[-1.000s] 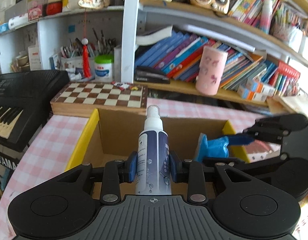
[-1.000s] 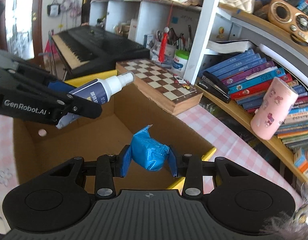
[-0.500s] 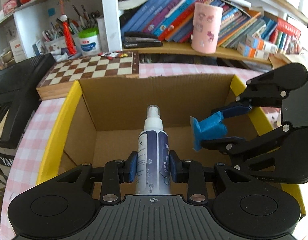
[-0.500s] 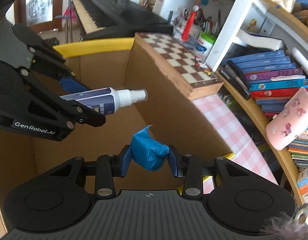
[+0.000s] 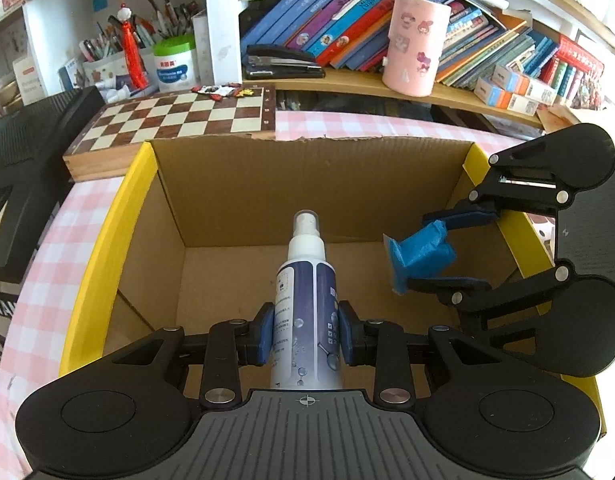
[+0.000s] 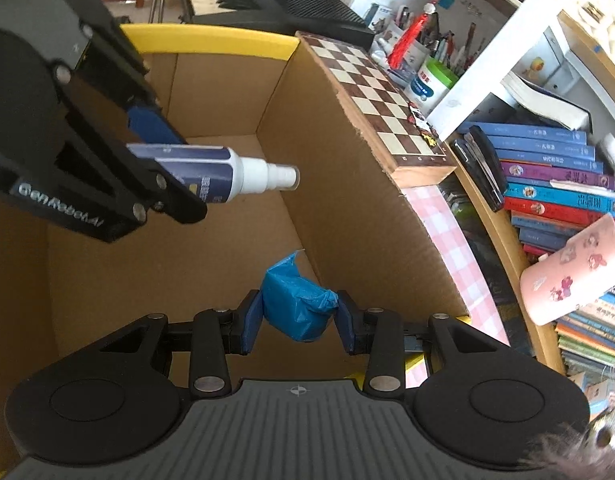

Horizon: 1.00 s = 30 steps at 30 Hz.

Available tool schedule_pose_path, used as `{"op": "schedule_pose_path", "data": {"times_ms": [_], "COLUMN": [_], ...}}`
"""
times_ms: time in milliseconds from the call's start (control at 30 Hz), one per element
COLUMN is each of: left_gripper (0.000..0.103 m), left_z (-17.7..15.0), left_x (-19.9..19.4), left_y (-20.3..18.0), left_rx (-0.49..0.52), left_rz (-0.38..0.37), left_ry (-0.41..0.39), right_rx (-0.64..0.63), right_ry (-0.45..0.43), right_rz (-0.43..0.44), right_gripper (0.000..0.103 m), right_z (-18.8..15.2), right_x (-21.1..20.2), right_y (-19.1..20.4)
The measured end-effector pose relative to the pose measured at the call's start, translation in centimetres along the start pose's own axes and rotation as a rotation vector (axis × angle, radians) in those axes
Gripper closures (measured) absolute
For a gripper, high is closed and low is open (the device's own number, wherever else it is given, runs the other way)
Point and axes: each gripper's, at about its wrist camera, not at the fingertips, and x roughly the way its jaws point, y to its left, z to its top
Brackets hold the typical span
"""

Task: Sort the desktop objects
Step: 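Lower both items into the yellow box and open both tools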

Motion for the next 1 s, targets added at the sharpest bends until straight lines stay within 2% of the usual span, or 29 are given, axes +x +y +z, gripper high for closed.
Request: {"op": "schedule_pose_path", "data": {"times_ms": [233,300,433,667,1000], "left_gripper": [0.067,0.056,0.047,0.030,0.023], "left_z": [-0.2,-0.2,0.1,0.4,-1.0], "left_x": [-0.6,-0.9,-1.8,-3.9,-7.5], "left_y": [-0.2,-0.2,-0.7,-1.3,-1.2], "left_rx": [-0.009,-0.012,-0.001,0.003,-0.021], "left_rz": [0.019,0.013,0.005,0.020,0.060], "left_ry": [-0.050,-0.074,-0.127,-0.203,-0.280], "right_rx": [-0.011,0.004,0.037,0.103,0.236], "right_ry": [0.000,-0.008,-0.037,-0.091,-0.147], "right_rz": [0.006,0.019,0.033,0.021,0.008], "right_gripper": [0.064,0.062,0.049,0.041,0.038], "right_z": [0.1,0.1,0.0,0.0,-0.5], "right_x": [0.2,0.0,-0.5,-1.9,-3.9], "right_y": [-0.1,-0.1,-0.3,-0.8,-1.5]}}
